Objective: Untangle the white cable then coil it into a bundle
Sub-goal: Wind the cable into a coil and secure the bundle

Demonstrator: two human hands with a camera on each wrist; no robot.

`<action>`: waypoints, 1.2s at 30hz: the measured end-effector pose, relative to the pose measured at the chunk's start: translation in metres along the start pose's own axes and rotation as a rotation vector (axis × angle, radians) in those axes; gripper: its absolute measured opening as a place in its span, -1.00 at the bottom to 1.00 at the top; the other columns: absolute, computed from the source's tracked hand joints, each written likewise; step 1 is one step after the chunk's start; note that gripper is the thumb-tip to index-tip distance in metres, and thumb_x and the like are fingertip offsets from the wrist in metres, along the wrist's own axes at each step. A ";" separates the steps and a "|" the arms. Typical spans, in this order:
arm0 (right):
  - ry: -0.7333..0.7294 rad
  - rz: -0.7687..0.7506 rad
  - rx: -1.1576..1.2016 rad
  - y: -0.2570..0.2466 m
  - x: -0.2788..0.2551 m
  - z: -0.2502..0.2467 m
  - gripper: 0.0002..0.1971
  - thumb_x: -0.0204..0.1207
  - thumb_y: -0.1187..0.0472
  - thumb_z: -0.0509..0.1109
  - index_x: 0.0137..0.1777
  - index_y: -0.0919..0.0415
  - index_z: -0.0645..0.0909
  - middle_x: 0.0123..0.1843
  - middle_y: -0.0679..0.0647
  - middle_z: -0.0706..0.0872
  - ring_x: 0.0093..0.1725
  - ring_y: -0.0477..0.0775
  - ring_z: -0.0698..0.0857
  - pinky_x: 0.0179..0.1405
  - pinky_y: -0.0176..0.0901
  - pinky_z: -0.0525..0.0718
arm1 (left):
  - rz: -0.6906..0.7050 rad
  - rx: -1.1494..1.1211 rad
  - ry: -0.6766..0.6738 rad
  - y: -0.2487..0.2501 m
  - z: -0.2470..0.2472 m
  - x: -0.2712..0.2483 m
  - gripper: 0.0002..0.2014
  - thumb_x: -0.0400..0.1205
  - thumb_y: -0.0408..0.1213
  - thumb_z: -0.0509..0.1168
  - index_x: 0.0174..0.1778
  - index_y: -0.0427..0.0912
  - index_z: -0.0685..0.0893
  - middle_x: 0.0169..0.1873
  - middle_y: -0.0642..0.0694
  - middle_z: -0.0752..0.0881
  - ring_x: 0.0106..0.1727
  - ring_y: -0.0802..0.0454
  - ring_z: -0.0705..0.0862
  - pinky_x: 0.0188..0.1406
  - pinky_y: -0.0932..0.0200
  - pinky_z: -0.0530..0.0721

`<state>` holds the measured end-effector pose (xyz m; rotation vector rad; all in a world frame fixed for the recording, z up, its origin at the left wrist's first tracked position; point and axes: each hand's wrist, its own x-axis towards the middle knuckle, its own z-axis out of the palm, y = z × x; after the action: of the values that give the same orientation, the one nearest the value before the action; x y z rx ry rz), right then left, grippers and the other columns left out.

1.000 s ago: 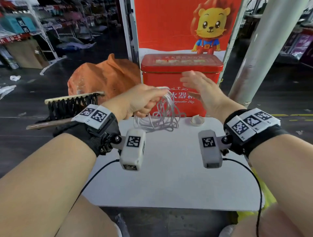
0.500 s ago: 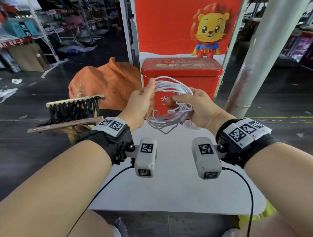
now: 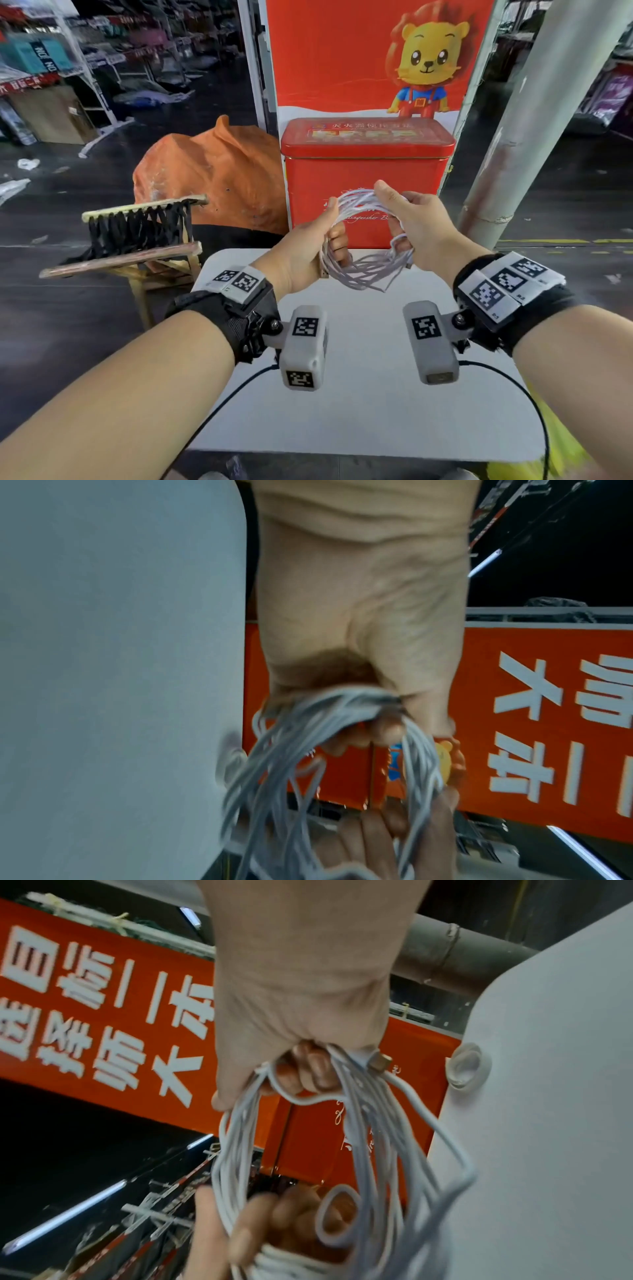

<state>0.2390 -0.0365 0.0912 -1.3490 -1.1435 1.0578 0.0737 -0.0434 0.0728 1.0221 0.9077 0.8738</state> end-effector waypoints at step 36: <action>-0.321 0.116 -0.868 0.141 0.106 -0.005 -0.61 0.37 -0.29 0.37 -0.08 0.01 0.54 -0.19 0.05 0.74 -0.11 0.11 0.75 -0.02 0.00 0.72 | -0.272 0.494 0.142 -0.065 -0.020 0.131 -0.48 0.55 0.31 0.22 -0.21 -0.17 0.56 -0.67 0.09 0.24 -0.67 0.14 0.14 -0.70 0.34 0.10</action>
<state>0.2723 0.0651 -0.0495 -1.9658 -1.9139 0.9017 0.1144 0.0638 -0.0198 1.2282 1.3914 0.5043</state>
